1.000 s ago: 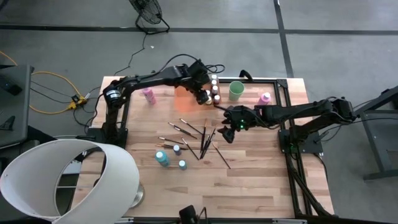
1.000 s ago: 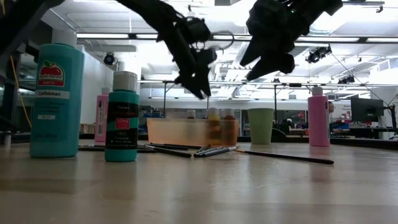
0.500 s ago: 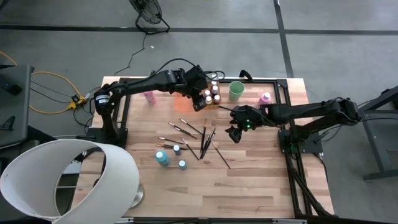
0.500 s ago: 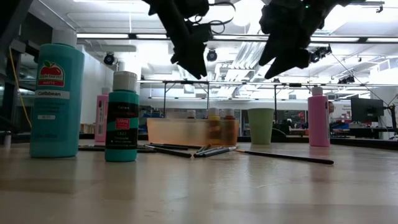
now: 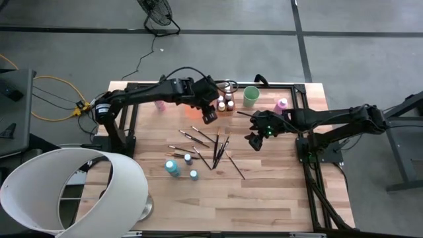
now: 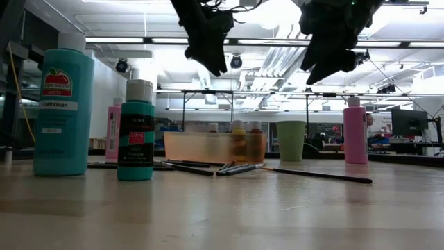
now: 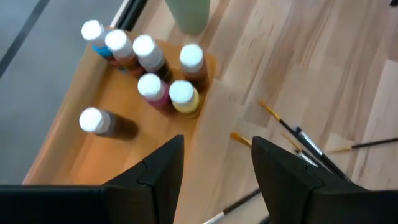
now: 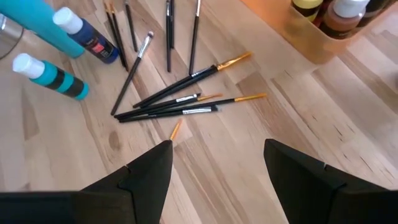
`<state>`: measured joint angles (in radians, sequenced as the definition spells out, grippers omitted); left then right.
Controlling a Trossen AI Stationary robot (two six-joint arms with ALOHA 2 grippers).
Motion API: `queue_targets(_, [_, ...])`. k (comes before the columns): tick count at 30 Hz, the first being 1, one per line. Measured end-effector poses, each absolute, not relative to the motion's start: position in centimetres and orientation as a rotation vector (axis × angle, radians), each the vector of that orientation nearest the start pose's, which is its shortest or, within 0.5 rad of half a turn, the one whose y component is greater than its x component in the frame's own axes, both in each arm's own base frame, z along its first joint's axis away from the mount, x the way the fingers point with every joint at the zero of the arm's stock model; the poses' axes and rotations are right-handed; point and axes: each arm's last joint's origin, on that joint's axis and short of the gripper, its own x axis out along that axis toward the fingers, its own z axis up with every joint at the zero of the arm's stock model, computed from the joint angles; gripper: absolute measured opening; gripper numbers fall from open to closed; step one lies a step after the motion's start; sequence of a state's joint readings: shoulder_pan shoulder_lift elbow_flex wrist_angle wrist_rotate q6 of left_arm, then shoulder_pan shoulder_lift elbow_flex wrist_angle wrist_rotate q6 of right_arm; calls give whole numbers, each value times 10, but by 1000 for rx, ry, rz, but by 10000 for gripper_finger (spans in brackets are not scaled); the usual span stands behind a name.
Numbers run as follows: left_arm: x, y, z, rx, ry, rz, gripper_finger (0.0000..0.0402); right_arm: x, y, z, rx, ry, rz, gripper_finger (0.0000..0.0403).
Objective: Pick & Place Paint Supplies
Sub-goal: Put the large pink paint bottle into the orange bin
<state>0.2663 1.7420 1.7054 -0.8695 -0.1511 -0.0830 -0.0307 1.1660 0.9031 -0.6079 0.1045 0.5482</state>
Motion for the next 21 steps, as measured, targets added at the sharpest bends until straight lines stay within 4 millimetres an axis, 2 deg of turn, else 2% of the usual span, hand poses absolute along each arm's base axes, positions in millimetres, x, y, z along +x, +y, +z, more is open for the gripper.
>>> queue_targets(9, [360,72,302,-185,937,399,182,227,-4,265,440,857,-336,246])
queue_targets(15, [338,63,297,-228,876,532,182,225,-1,263,409,894,-319,246])
queue_targets(21, [303,64,296,-286,765,816,182,225,-1,263,388,897,-306,246])
